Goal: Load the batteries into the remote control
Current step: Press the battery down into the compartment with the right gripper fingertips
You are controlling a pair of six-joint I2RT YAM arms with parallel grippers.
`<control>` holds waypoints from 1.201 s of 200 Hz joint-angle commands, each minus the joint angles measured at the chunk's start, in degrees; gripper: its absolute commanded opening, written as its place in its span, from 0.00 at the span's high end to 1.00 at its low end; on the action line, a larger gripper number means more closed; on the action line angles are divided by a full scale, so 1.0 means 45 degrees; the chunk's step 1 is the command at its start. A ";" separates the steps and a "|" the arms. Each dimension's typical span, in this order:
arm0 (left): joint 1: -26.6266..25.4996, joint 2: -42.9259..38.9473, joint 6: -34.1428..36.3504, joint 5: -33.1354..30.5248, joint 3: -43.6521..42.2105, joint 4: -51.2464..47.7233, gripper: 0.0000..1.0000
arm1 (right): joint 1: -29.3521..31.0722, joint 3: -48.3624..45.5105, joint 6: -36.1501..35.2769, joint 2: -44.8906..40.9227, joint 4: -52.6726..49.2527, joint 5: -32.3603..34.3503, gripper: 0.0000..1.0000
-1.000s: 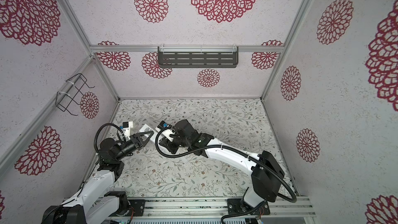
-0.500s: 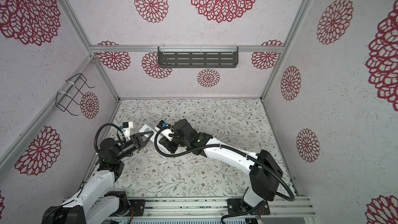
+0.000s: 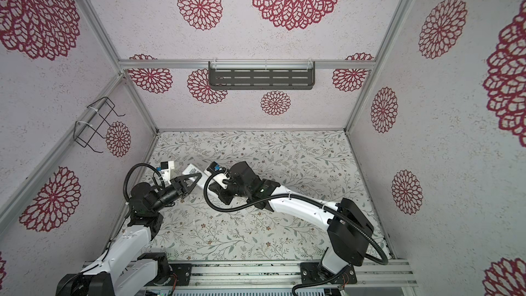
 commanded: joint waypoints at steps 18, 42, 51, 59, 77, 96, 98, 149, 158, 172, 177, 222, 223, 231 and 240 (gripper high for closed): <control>0.0085 -0.0304 -0.0839 0.0622 0.0359 0.1811 1.00 | 0.0077 -0.0638 -0.0314 0.0532 -0.0813 0.0489 0.93; 0.0161 -0.0285 -0.1109 0.0677 0.0283 0.2232 1.00 | 0.0085 -0.0948 -0.0393 0.0597 -0.0618 0.0585 0.94; 0.0202 -0.0283 -0.1188 0.0688 0.0277 0.2332 1.00 | 0.0070 -0.1085 -0.0440 0.0619 -0.0573 0.0640 0.94; 0.0236 -0.0283 -0.1258 0.0699 0.0244 0.2437 1.00 | 0.0078 -0.1222 -0.0476 0.0635 -0.0506 0.0650 0.94; 0.0309 -0.0266 -0.1440 0.0779 0.0241 0.2720 1.00 | 0.0085 -0.1485 -0.0539 0.0695 -0.0400 0.0664 0.95; 0.0395 -0.0208 -0.1596 0.0857 0.0241 0.2974 1.00 | 0.0150 -0.1698 -0.0652 0.0812 -0.0402 0.0967 0.95; 0.0392 -0.0191 -0.1616 0.0860 0.0235 0.3002 1.00 | 0.0163 -0.1718 -0.0656 0.0830 -0.0408 0.1007 0.95; 0.0410 0.0163 -0.2206 0.0921 0.0113 0.4119 1.00 | 0.0716 -0.1778 -0.1295 0.1426 -0.0742 0.2451 0.95; 0.0413 0.0204 -0.2241 0.0937 0.0103 0.4184 1.00 | 0.0819 -0.1788 -0.1375 0.1529 -0.0782 0.2568 0.95; 0.0426 0.0242 -0.2229 0.0934 0.0103 0.4165 1.00 | 0.0953 -0.1893 -0.1432 0.1607 -0.0727 0.2684 0.95; 0.0432 0.0260 -0.2211 0.0940 0.0121 0.4148 1.00 | 0.0968 -0.1917 -0.1411 0.1645 -0.0728 0.2668 0.95; 0.0437 0.0196 -0.2136 0.0967 0.0148 0.4001 1.00 | 0.1047 -0.1994 -0.1299 0.1896 -0.1188 0.2964 0.95; 0.0437 0.0191 -0.2134 0.0973 0.0145 0.3994 1.00 | 0.1047 -0.2006 -0.1301 0.1903 -0.1203 0.2972 0.95; 0.0438 0.0132 -0.2097 0.0966 0.0152 0.3935 1.00 | 0.1047 -0.2117 -0.1239 0.1891 -0.1256 0.3045 0.95; 0.0456 0.0090 -0.2046 0.0940 0.0152 0.3856 1.00 | 0.1047 -0.2304 -0.1195 0.1801 -0.1192 0.3019 0.95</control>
